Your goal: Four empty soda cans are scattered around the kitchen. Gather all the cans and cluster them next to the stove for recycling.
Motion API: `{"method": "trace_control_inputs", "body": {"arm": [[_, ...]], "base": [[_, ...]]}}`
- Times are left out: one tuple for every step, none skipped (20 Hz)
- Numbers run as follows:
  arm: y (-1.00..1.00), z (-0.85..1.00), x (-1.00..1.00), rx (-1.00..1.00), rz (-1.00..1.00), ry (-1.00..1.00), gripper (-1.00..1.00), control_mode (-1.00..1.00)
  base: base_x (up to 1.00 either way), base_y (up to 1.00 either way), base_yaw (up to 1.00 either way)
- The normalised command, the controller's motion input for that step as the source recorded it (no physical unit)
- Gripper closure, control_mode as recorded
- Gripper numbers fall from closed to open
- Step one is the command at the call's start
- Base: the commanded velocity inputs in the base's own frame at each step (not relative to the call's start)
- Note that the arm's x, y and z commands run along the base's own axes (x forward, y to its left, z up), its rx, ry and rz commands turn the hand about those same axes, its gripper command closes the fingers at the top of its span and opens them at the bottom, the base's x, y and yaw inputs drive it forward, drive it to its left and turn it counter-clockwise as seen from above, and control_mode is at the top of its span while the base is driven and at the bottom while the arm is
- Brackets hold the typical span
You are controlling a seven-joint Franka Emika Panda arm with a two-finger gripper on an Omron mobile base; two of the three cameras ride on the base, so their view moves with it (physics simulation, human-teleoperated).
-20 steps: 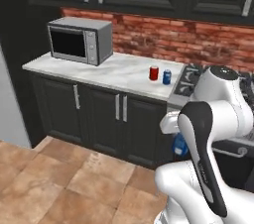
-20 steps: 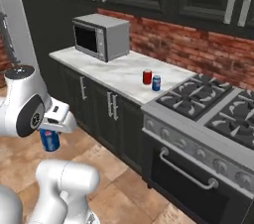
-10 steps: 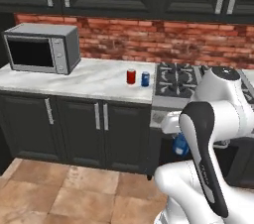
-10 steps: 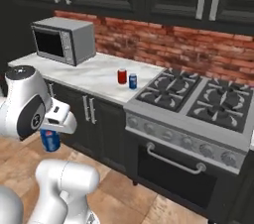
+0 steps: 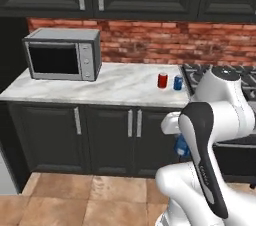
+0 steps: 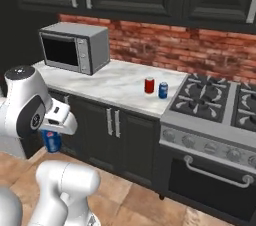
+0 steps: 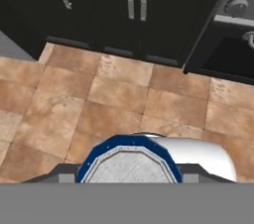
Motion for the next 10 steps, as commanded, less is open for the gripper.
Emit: {"method": "trace_control_inputs", "body": {"arm": [[0.0, 0.0, 0.0, 0.0, 0.0, 0.0, 1.0, 1.0], [0.0, 0.0, 0.0, 0.0, 0.0, 0.0, 1.0, 1.0], [0.0, 0.0, 0.0, 0.0, 0.0, 0.0, 1.0, 1.0], [0.0, 0.0, 0.0, 0.0, 0.0, 0.0, 1.0, 1.0], [0.0, 0.0, 0.0, 0.0, 0.0, 0.0, 1.0, 1.0], [0.0, 0.0, 0.0, 0.0, 0.0, 0.0, 1.0, 1.0], [0.0, 0.0, 0.0, 0.0, 0.0, 0.0, 1.0, 1.0], [0.0, 0.0, 0.0, 0.0, 0.0, 0.0, 1.0, 1.0], [0.0, 0.0, 0.0, 0.0, 0.0, 0.0, 1.0, 1.0], [0.0, 0.0, 0.0, 0.0, 0.0, 0.0, 1.0, 1.0]], "base": [[0.21, 0.05, -0.21], [0.21, 0.0, -0.29], [0.16, -0.09, -0.32], [0.0, -0.31, -0.37], [0.0, -0.39, -0.39], [0.0, -0.43, -0.39], [0.0, -0.41, -0.39], [0.06, -0.32, -0.37], [0.4, -0.06, -0.33], [0.71, 0.0, -0.29]]}}
